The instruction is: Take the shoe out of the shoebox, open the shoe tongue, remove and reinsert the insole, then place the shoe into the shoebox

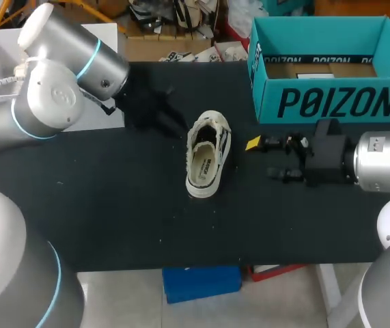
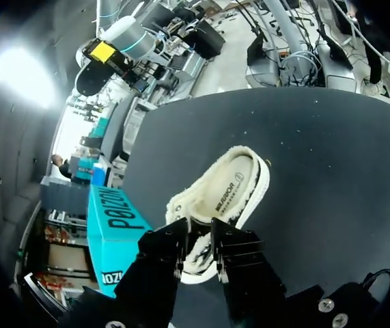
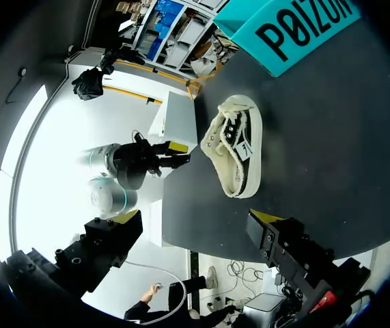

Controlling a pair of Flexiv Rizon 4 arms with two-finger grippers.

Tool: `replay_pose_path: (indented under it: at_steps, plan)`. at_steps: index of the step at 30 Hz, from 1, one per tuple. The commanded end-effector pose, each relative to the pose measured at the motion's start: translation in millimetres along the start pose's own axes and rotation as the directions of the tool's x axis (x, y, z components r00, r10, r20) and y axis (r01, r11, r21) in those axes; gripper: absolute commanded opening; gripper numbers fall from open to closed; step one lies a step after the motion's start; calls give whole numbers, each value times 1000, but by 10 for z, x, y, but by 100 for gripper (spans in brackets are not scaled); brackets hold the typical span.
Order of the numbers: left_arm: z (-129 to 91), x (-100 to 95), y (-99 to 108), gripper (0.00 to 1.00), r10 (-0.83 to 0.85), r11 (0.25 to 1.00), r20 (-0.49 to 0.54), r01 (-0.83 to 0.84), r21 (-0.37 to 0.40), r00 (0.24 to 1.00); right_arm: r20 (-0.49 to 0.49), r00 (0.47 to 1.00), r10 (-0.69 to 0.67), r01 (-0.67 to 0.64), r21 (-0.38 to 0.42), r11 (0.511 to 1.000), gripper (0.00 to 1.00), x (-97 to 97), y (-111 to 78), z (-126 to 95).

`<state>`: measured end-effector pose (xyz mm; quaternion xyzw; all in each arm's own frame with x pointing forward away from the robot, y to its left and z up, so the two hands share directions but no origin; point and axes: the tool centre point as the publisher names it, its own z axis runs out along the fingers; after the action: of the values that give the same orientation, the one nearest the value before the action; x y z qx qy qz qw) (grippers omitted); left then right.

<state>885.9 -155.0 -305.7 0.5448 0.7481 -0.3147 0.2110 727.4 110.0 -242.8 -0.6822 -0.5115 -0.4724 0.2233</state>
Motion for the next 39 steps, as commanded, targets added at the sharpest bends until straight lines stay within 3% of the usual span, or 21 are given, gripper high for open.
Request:
replay_pose_path:
  at_steps: [1, 2, 8, 18, 26, 37, 39]
  plan:
    - [-322, 69, -46, 66, -27, 1000, -71, 26, -16, 997, 1, 1000, 1, -1, 1, 1000, 100, 4, 0, -2]
    - [-351, 103, -48, 100, -46, 999, -70, 45, -14, 997, 1, 1000, 1, -1, 1, 1000, 100, 4, 0, -2]
    - [-510, 264, -96, 100, -136, 991, -89, 134, -24, 987, 1, 1000, 1, -1, 1, 1000, 100, 4, 0, -2]
    - [-920, 547, -172, 100, -278, 958, 33, 280, -56, 960, 1, 1000, 1, -1, 1, 1000, 100, 4, 0, -2]
    - [-1259, 725, -248, 100, -423, 900, 73, 428, -78, 903, 1, 1000, 1, -1, 1, 1000, 100, 4, 0, -2]
    - [-1259, 725, -248, 100, -423, 900, 73, 428, -78, 903, 1, 1000, 1, -1, 1, 1000, 100, 4, 0, -2]
    - [-1176, 835, -224, 100, -526, 850, 67, 528, -9, 848, 1, 1000, 1, -1, 1, 1000, 100, 4, 0, -2]
